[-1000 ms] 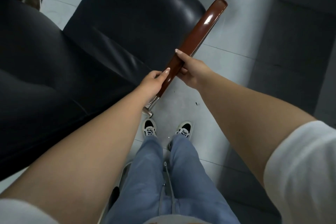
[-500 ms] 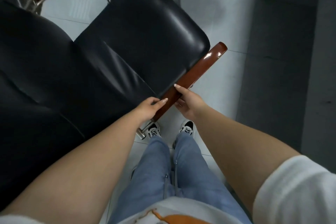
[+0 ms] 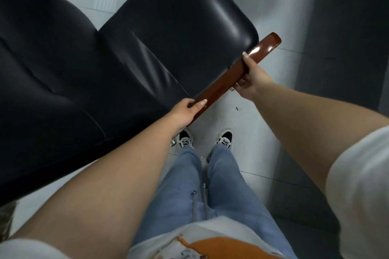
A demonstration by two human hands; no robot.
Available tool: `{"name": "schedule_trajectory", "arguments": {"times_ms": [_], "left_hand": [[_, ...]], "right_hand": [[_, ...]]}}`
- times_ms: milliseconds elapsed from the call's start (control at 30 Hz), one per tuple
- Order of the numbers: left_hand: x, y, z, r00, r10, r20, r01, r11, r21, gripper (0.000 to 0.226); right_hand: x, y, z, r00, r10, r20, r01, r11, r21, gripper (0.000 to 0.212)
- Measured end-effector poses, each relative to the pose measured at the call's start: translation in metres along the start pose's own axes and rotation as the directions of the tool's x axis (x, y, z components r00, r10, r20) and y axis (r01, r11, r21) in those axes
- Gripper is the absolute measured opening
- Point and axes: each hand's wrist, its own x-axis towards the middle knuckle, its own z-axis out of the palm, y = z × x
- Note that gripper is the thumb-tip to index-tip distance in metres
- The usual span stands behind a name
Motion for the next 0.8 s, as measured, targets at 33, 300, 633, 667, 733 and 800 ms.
{"name": "schedule_trajectory", "arguments": {"times_ms": [33,300,633,667,733,800], "left_hand": [[0.0,0.002,0.0,1.0,-0.004,-0.006,0.004,1.0,0.02,0.056],[-0.001,-0.007,0.009,0.998,-0.014,-0.068,0.005,0.991,-0.137,0.033],[-0.001,-0.006,0.045,0.998,-0.008,0.057,0.018,0.982,-0.189,0.023],[-0.001,-0.005,0.046,0.998,-0.003,0.071,0.015,0.987,-0.162,0.025],[-0.001,-0.005,0.045,0.994,-0.003,0.106,0.015,0.994,-0.113,0.026],[-0.002,-0.006,0.046,0.989,-0.008,0.147,0.02,0.997,-0.077,0.027]], "right_hand": [[0.001,-0.001,0.001,1.0,-0.002,-0.009,0.002,1.0,-0.001,0.043],[0.005,0.009,-0.017,0.999,0.046,-0.001,-0.046,0.998,0.035,0.05],[-0.006,-0.003,-0.066,0.999,0.045,-0.029,-0.042,0.995,0.09,0.034],[-0.007,-0.001,-0.07,0.999,0.043,-0.032,-0.04,0.994,0.102,0.04],[-0.009,0.004,-0.076,0.998,0.038,-0.04,-0.033,0.992,0.125,0.05],[-0.014,0.01,-0.084,0.998,0.043,-0.044,-0.036,0.987,0.155,0.049]]}}
